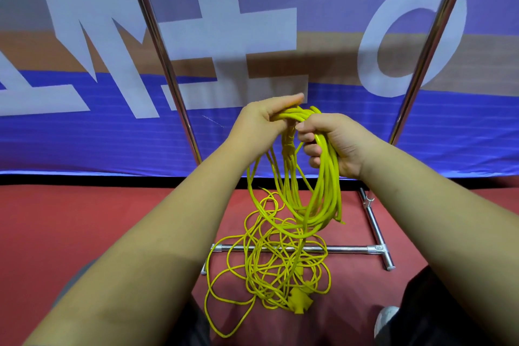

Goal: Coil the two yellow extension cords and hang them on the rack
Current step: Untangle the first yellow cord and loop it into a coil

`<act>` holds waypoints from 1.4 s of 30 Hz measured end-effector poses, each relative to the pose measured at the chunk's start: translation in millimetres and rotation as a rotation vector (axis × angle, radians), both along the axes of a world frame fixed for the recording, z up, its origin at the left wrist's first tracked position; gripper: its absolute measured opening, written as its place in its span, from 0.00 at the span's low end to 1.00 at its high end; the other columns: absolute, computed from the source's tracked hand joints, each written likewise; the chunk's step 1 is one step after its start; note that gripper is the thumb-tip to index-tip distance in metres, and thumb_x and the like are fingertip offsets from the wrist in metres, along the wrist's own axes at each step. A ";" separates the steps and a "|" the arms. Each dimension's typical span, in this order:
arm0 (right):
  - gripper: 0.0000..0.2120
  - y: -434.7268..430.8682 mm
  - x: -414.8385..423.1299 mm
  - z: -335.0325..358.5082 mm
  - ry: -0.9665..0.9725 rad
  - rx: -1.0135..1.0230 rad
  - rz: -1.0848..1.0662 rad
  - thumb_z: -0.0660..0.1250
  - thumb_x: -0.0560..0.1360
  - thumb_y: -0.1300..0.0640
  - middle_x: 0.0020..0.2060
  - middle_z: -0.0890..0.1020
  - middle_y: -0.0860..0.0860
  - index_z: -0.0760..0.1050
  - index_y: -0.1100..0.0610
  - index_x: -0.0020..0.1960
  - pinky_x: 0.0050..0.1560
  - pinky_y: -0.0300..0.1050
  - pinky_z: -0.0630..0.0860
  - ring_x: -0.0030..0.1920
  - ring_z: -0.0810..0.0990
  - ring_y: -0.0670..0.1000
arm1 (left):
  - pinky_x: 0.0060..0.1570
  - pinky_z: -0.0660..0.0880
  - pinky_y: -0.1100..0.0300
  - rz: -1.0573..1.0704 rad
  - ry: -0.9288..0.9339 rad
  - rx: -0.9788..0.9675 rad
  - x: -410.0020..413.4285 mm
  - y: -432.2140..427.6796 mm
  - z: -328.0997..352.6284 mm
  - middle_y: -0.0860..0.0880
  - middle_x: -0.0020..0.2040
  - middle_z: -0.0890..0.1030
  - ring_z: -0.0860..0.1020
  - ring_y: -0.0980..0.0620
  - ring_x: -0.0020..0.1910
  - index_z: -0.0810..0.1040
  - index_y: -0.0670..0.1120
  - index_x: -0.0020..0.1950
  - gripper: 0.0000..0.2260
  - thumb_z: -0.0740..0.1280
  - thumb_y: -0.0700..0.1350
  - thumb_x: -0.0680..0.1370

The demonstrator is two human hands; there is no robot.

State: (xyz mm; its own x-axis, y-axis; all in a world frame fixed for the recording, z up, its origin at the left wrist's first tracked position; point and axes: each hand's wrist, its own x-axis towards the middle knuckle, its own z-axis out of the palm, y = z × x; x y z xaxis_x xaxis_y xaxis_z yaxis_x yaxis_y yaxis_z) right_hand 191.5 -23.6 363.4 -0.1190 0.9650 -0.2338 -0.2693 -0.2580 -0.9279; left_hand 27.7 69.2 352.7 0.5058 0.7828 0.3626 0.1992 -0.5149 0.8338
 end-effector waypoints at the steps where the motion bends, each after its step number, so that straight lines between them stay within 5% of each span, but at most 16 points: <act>1: 0.12 1.9 0.3 -0.3 0.012 -0.013 -0.024 0.64 0.80 0.61 0.30 0.68 0.48 0.70 0.53 0.38 0.24 0.41 0.66 0.24 0.65 0.46 | 0.64 0.77 0.62 0.031 0.069 0.012 -2.3 3.3 -3.6 0.54 0.64 0.83 0.81 0.60 0.62 0.79 0.52 0.72 0.26 0.71 0.33 0.76; 7: 0.13 7.8 3.1 -6.5 -0.025 -0.058 -0.097 0.62 0.79 0.61 0.29 0.65 0.47 0.66 0.52 0.36 0.24 0.39 0.63 0.22 0.62 0.46 | 0.57 0.73 0.57 0.208 0.541 -0.207 -20.6 18.6 -29.0 0.53 0.64 0.79 0.78 0.50 0.64 0.76 0.48 0.70 0.32 0.79 0.60 0.71; 9: 0.14 9.1 5.8 -6.5 -0.016 -0.061 -0.114 0.62 0.79 0.61 0.28 0.65 0.47 0.66 0.52 0.36 0.23 0.39 0.63 0.22 0.62 0.46 | 0.58 0.76 0.52 0.166 0.833 -0.294 -24.5 18.5 -38.7 0.48 0.63 0.77 0.79 0.46 0.61 0.72 0.44 0.72 0.37 0.78 0.63 0.71; 11: 0.13 10.3 9.4 -5.0 0.004 -0.061 -0.125 0.62 0.79 0.60 0.28 0.65 0.46 0.66 0.51 0.37 0.24 0.39 0.63 0.22 0.62 0.45 | 0.54 0.81 0.48 0.096 0.985 -0.442 -26.6 14.3 -55.1 0.44 0.58 0.80 0.83 0.42 0.52 0.73 0.40 0.67 0.32 0.77 0.59 0.74; 15: 0.14 12.0 13.9 -3.5 0.027 -0.068 -0.158 0.64 0.82 0.58 0.27 0.64 0.45 0.68 0.50 0.38 0.23 0.39 0.62 0.22 0.61 0.45 | 0.49 0.84 0.39 0.080 0.659 -0.681 -21.9 13.5 -92.0 0.37 0.52 0.85 0.87 0.36 0.47 0.75 0.35 0.63 0.20 0.72 0.51 0.81; 20: 0.11 18.9 20.5 -8.1 -0.030 -0.037 -0.305 0.67 0.79 0.58 0.27 0.67 0.47 0.71 0.51 0.39 0.25 0.40 0.63 0.23 0.63 0.47 | 0.55 0.83 0.42 0.291 0.200 -0.750 -6.6 13.1 -129.1 0.42 0.49 0.87 0.87 0.40 0.44 0.79 0.39 0.54 0.20 0.63 0.57 0.84; 22: 0.10 20.8 27.0 -11.2 -0.061 -0.040 -0.377 0.68 0.77 0.59 0.28 0.68 0.47 0.73 0.51 0.38 0.26 0.40 0.64 0.24 0.64 0.48 | 0.48 0.84 0.48 0.246 0.340 -0.801 -3.1 -0.8 -154.6 0.39 0.54 0.86 0.87 0.39 0.48 0.77 0.39 0.57 0.15 0.58 0.49 0.87; 24: 0.08 21.2 33.4 -15.8 -0.093 -0.054 -0.436 0.69 0.76 0.59 0.27 0.69 0.48 0.75 0.52 0.39 0.27 0.41 0.65 0.24 0.65 0.49 | 0.39 0.79 0.54 0.075 0.737 -0.686 -1.1 -16.7 -184.5 0.38 0.63 0.82 0.85 0.39 0.54 0.75 0.43 0.69 0.14 0.59 0.39 0.85; 27: 0.05 21.7 41.8 -22.3 -0.115 -0.078 -0.486 0.68 0.75 0.60 0.27 0.69 0.48 0.76 0.53 0.41 0.28 0.41 0.66 0.24 0.65 0.49 | 0.54 0.80 0.55 -0.273 1.186 -0.408 7.1 -53.2 -225.8 0.43 0.72 0.76 0.80 0.40 0.63 0.63 0.54 0.82 0.32 0.65 0.37 0.79; 30: 0.04 21.7 51.7 -27.3 -0.102 -0.104 -0.518 0.68 0.75 0.61 0.27 0.69 0.48 0.76 0.54 0.42 0.27 0.40 0.66 0.24 0.65 0.49 | 0.60 0.79 0.51 -0.374 1.244 -0.404 18.6 -94.2 -262.0 0.44 0.70 0.78 0.79 0.41 0.65 0.62 0.58 0.81 0.37 0.73 0.42 0.76; 34: 0.04 18.4 61.7 -34.4 -0.136 -0.121 -0.526 0.68 0.75 0.61 0.26 0.69 0.49 0.75 0.55 0.43 0.28 0.41 0.67 0.24 0.65 0.50 | 0.62 0.79 0.49 -0.394 1.234 -0.613 16.9 -125.7 -312.6 0.47 0.63 0.82 0.81 0.42 0.61 0.78 0.53 0.70 0.27 0.72 0.53 0.70; 38: 0.05 16.5 69.5 -38.1 -0.216 -0.113 -0.528 0.68 0.75 0.62 0.26 0.70 0.50 0.74 0.55 0.42 0.28 0.40 0.67 0.23 0.66 0.50 | 0.63 0.76 0.54 -0.393 1.368 -0.519 -3.5 -128.0 -338.5 0.45 0.65 0.82 0.80 0.44 0.64 0.80 0.46 0.67 0.15 0.67 0.44 0.81; 42: 0.04 15.3 77.5 -39.4 -0.263 -0.131 -0.505 0.69 0.73 0.60 0.27 0.71 0.50 0.75 0.54 0.41 0.29 0.41 0.68 0.24 0.66 0.50 | 0.59 0.77 0.53 -0.257 1.329 -0.481 -20.2 -109.0 -340.3 0.42 0.60 0.83 0.81 0.43 0.61 0.82 0.45 0.62 0.13 0.64 0.50 0.84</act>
State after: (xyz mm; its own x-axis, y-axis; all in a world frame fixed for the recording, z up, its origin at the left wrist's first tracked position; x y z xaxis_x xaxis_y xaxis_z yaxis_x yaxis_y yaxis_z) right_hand 269.0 -8.3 324.1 0.4264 0.8480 -0.3148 -0.1536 -0.2751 -0.9491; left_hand 7.6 -39.8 12.4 0.3966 0.5275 -0.7513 0.9006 -0.3823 0.2069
